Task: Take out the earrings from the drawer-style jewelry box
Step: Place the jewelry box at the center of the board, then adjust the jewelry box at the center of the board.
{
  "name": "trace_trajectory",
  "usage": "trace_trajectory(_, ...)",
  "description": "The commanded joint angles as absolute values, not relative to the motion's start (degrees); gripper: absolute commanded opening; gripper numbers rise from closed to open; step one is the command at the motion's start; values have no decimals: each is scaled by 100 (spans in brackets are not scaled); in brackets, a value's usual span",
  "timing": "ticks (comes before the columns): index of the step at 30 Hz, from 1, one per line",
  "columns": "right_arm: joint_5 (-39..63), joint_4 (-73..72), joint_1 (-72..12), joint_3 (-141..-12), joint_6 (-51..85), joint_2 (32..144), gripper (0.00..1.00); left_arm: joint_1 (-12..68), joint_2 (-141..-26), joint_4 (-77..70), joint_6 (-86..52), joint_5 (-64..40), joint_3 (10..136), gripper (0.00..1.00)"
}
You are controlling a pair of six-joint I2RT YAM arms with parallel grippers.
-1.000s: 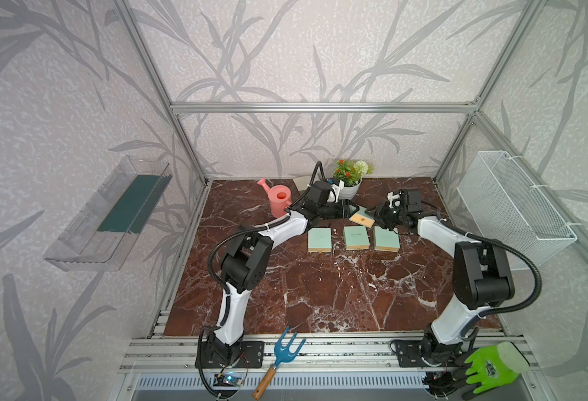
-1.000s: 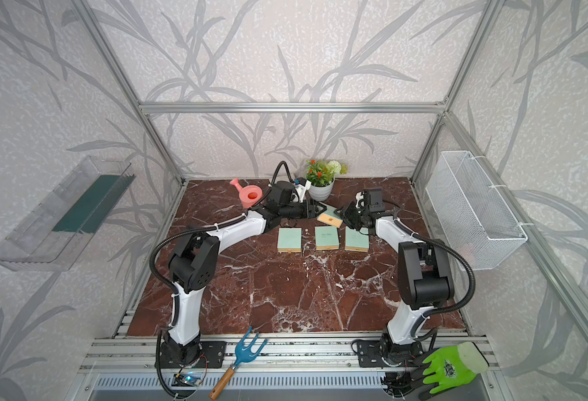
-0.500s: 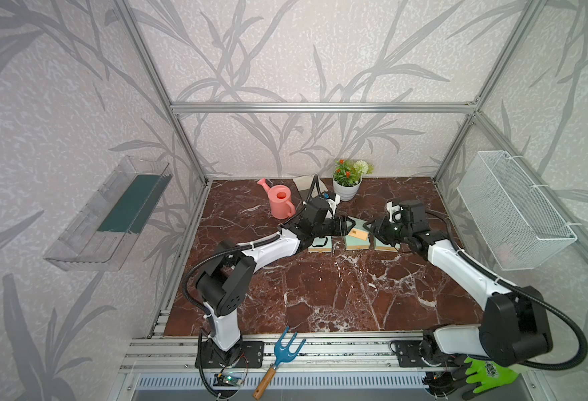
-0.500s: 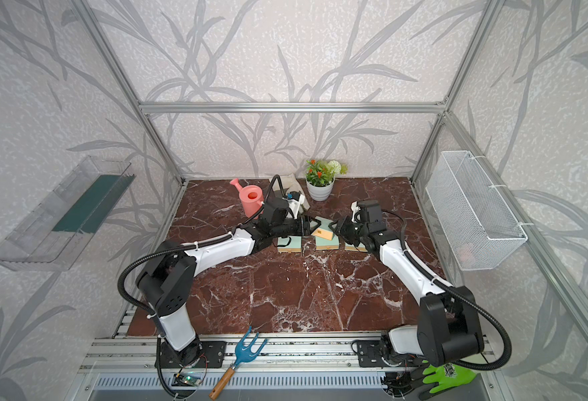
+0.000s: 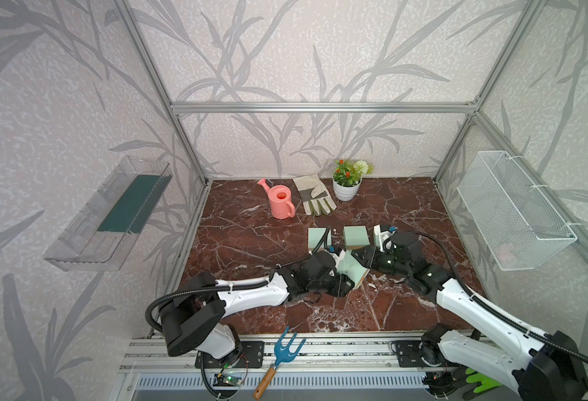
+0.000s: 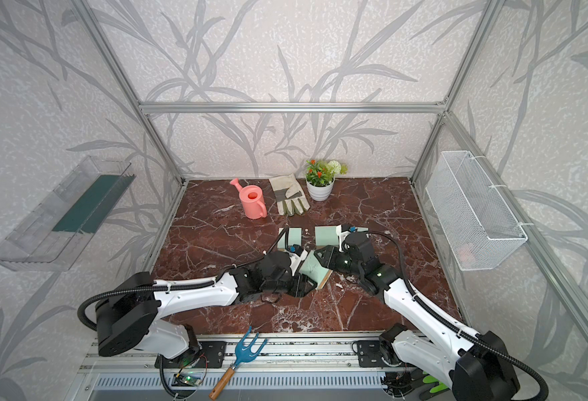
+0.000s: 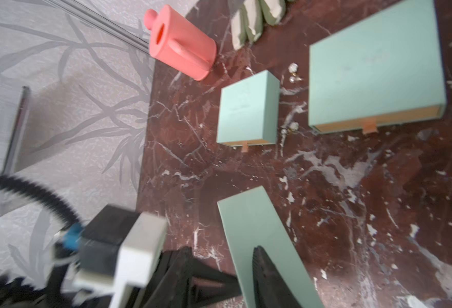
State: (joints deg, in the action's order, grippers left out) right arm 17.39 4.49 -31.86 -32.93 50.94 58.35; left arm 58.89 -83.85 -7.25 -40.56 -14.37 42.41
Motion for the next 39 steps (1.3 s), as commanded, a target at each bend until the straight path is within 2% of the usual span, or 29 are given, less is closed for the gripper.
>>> trace_trajectory(1,1856,633,-3433,-2788,5395,5798,38,6058,-7919,-1659,-4130,-1073,4248,53)
trace_trajectory(9,1458,584,-3312,-2574,5073,6059,40,6204,-7896,-1254,-4096,-388,3967,55)
trace_trajectory(13,1592,982,-3008,-2959,4796,6188,45,6203,-7567,-736,-4172,-119,4046,56)
trace_trajectory(15,1447,1600,-2928,-3230,4620,6021,51,6185,-7314,-256,-4073,-124,4174,57)
trace_trajectory(17,1230,2251,-2893,-3365,4522,5753,61,6161,-7045,46,-3980,-263,4157,63)
trace_trajectory(19,1174,2810,-2861,-3350,4491,5385,78,6143,-6828,408,-3921,-377,4125,77)
trace_trajectory(20,1192,2964,-2859,-3263,4531,5185,84,6091,-6755,443,-3903,-552,4040,91)
trace_trajectory(21,1261,3047,-2863,-3094,4629,4946,88,6022,-6734,425,-3850,-807,3957,99)
trace_trajectory(22,1371,3030,-2863,-2927,4741,4752,91,5952,-6770,384,-3797,-1089,3931,100)
trace_trajectory(24,1607,2957,-2871,-2555,4954,4478,92,5775,-6962,246,-3752,-1562,3904,99)
trace_trajectory(29,1692,2537,-2967,-2080,5212,4470,80,5203,-7856,-733,-4045,-2565,3889,99)
trace_trajectory(31,1671,2387,-2969,-2048,5200,4600,79,5066,-8228,-1025,-4088,-2883,3941,98)
trace_trajectory(36,1860,1604,-2986,-2197,5106,5407,79,4849,-8782,-1444,-4213,-3198,3946,95)
trace_trajectory(39,2022,1096,-3000,-2368,5093,6036,77,4430,-8697,-2079,-4734,-3191,3463,93)
